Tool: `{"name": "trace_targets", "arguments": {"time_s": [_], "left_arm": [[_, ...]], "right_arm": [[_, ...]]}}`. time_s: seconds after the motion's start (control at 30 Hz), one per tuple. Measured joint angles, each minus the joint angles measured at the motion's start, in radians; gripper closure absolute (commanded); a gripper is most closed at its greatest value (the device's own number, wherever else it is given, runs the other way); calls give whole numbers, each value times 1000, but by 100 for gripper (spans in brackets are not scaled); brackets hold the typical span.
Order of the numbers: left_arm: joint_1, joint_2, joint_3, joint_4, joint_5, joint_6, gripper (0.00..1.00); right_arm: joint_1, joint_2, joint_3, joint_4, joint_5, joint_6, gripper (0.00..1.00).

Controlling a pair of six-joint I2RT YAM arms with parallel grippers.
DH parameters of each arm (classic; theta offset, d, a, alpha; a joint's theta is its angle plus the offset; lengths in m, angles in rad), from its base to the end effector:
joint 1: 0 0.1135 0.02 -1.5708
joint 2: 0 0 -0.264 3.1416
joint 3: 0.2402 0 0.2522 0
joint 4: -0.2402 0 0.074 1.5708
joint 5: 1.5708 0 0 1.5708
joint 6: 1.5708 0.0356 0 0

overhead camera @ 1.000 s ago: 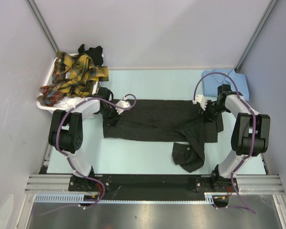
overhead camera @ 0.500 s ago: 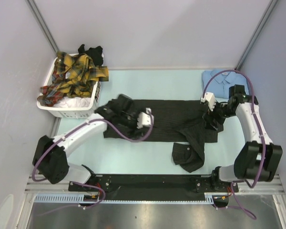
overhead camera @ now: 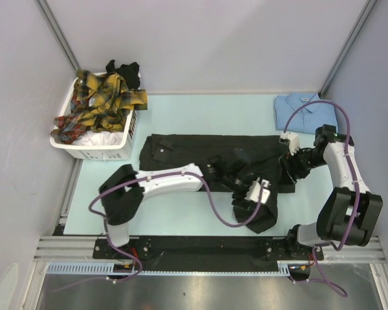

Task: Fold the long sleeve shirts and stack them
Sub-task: Fold the shirt

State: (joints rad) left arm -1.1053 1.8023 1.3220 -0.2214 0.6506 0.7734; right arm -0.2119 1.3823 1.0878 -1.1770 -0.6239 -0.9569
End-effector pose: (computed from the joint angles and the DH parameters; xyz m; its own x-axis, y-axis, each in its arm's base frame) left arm 0.1619 -0.3704 0.2444 0.4344 0.3735 -0.8196 0.8598 -0.4432 0.2538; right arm 0.2317 -0.0286 0.2567 -0.6537 -0.5380 -0.5323 -0.7295 0.6352 0.2538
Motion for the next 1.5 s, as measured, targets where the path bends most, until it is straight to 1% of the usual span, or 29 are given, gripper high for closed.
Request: {"name": "trace_targets", "arguments": {"time_s": [0.17,0.3,0.37,0.4,0.43,0.5,0.53,0.57,0.6,0.63,0.67,0.8,0.87,1.03,1.17,1.2,1.27,1.33,1.37,1.43,1.5], "left_arm": [[-52,150,172,5,34,99,21],[-85,217,217,2,33,161,21],[-108,253,237,-5,27,193,24],[-120,271,246,-7,21,208,28],[-132,288,252,-7,10,224,39],[-152,316,253,-2,-14,242,55],[-159,328,251,5,-27,245,71],[-166,336,247,16,-42,245,81],[-171,339,241,26,-53,239,88],[-173,338,222,53,-67,239,98],[-172,333,201,87,-75,229,100],[-137,298,129,167,-80,127,100],[-99,268,109,201,-77,42,100],[55,164,56,337,-111,-231,100],[175,119,-3,455,-226,-464,99],[194,119,-15,468,-256,-504,96],[226,127,-39,473,-316,-598,83],[246,148,-54,470,-353,-684,78],[257,157,-60,468,-361,-718,68],[279,164,-88,472,-352,-781,65],[302,159,-135,509,-330,-829,60]], "right_arm": [[-92,73,26,-29,-11,55,25],[-153,128,72,-63,-21,89,25],[-173,153,98,-81,-29,94,25],[-180,161,106,-87,-32,95,25],[-188,168,117,-93,-37,97,25],[-198,171,129,-105,-40,97,24],[-200,171,134,-111,-42,96,24],[-203,171,137,-118,-44,95,24],[-204,171,137,-123,-44,92,24],[-204,171,137,-128,-44,90,24],[-204,171,137,-134,-45,89,24],[-204,172,140,-140,-63,90,25],[-205,179,156,-145,-76,92,25],[-204,190,192,-131,-123,105,25],[-193,191,198,-112,-154,128,26],[-189,191,198,-108,-158,134,26],[-175,191,197,-102,-168,144,26],[-158,191,193,-95,-177,150,26],[-146,190,185,-90,-181,153,27],[-126,186,154,-83,-192,158,27],[-106,177,120,-80,-206,160,28]]}}
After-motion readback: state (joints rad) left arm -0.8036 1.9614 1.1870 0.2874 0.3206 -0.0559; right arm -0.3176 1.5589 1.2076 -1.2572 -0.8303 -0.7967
